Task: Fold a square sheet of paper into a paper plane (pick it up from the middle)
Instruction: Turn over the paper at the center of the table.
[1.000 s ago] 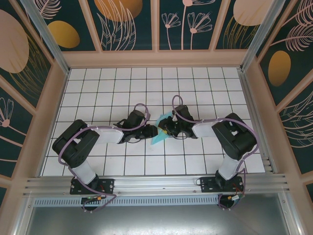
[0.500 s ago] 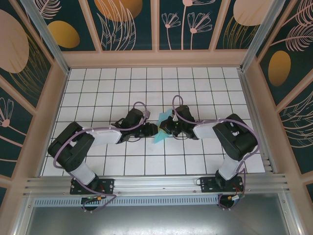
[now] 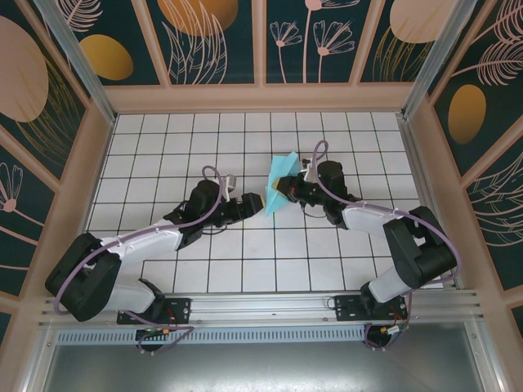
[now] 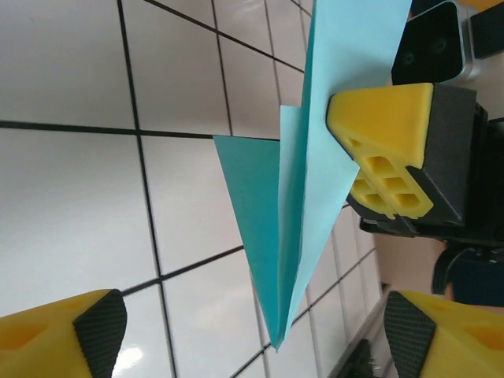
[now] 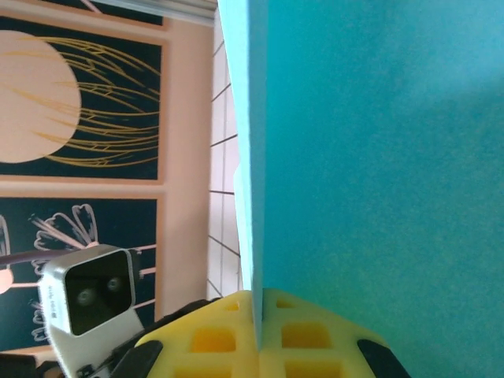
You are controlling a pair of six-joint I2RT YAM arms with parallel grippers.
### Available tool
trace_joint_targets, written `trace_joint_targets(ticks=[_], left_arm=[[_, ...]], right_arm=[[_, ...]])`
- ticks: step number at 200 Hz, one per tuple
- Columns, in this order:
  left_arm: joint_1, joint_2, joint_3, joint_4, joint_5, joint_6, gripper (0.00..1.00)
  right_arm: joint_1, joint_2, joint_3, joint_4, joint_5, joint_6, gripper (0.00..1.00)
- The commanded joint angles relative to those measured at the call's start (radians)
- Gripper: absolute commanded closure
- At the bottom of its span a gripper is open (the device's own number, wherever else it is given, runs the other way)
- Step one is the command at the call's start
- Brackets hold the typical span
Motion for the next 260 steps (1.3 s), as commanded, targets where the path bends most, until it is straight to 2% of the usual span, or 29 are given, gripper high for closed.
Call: trace_joint_targets(ticks=[1,10,54,102,166,199,234,260], left_arm=[[0.007,-0.023,-0.038,0.180,0.071,-0.129,0.08],[0.007,-0.021,-0.047,0.231,0.088,-0.157,0.02],[0.007,-0.001,-0.013,0.309,0.110,-0.188,0.02],[0.006,-0.029,-0.027,0.464,0.051,-0.247,0.14],[0.007,-0.015,-0.045,0.495,0.035,-0.253,0.41],[0.006,-0.023,-0.037,0.442,0.016,-0.217,0.60],[0.006,-0.035,-0.022,0.348,-0.016,-0.156,0.81],[0.007,-0.054,-0.001,0.225,-0.058,-0.074,0.91]], right_arm=[[-0.004,-0.016,0.037,0.109,-0.073,0.049,0.96],[-0.004,-0.006,0.044,0.141,-0.090,0.083,0.96],[0.013,0.037,0.065,0.283,-0.147,0.224,0.96],[0.021,0.049,0.044,0.361,-0.178,0.308,0.95],[0.025,0.054,0.041,0.372,-0.197,0.325,0.94],[0.025,0.051,0.034,0.353,-0.203,0.312,0.93],[0.024,0.020,0.043,0.254,-0.195,0.248,0.84],[0.013,-0.025,0.080,0.013,-0.153,0.118,0.72]])
